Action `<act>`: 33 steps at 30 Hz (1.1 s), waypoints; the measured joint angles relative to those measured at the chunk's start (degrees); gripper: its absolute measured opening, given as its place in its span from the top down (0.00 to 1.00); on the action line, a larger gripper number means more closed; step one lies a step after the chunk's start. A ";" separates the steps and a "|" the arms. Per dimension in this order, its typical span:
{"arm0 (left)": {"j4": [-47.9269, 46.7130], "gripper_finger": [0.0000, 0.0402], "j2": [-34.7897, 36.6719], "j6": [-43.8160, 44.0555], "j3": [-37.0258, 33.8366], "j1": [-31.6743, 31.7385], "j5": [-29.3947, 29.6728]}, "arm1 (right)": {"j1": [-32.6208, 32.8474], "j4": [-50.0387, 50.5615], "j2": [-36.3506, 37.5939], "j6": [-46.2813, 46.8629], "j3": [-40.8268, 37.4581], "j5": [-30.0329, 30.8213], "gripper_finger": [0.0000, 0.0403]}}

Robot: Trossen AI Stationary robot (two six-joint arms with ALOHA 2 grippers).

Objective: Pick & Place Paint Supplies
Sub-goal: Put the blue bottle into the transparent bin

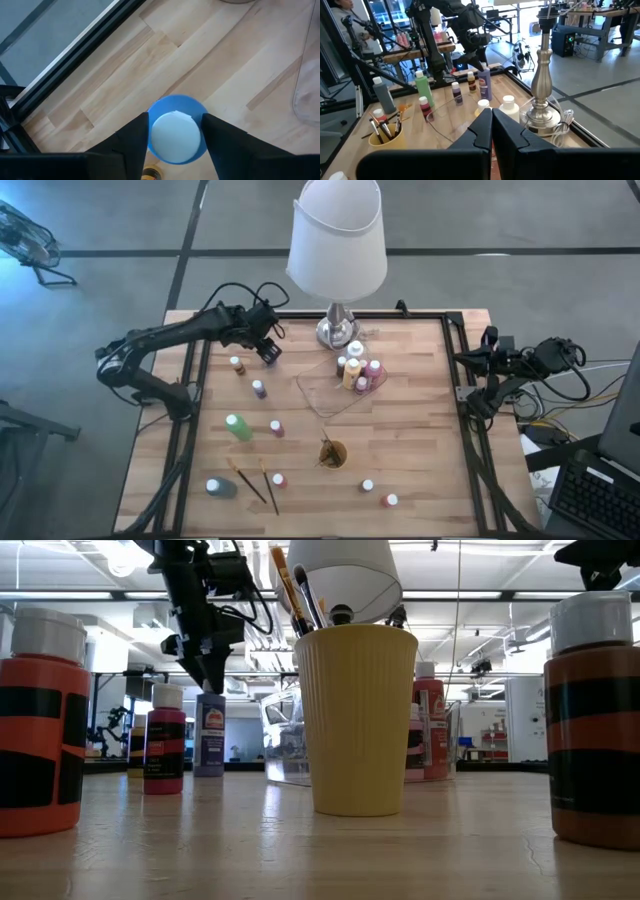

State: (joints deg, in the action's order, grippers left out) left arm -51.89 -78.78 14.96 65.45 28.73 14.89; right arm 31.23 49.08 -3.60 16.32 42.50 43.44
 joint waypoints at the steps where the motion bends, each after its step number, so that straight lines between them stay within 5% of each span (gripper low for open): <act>1: -0.15 0.55 0.00 -0.04 0.00 0.00 -0.02 | 0.01 0.00 0.00 0.00 0.00 0.01 0.98; 10: -0.75 0.68 0.04 -0.93 0.04 0.02 -0.37 | 0.00 0.00 0.02 0.00 0.00 0.00 0.98; 33: 0.12 0.68 6.07 -4.15 -0.33 0.03 -4.16 | 0.01 0.00 0.02 0.00 0.00 0.00 0.98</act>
State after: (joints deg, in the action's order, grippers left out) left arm -51.78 -72.72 10.81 65.12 28.76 10.73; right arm 31.24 49.08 -3.57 16.32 42.50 43.45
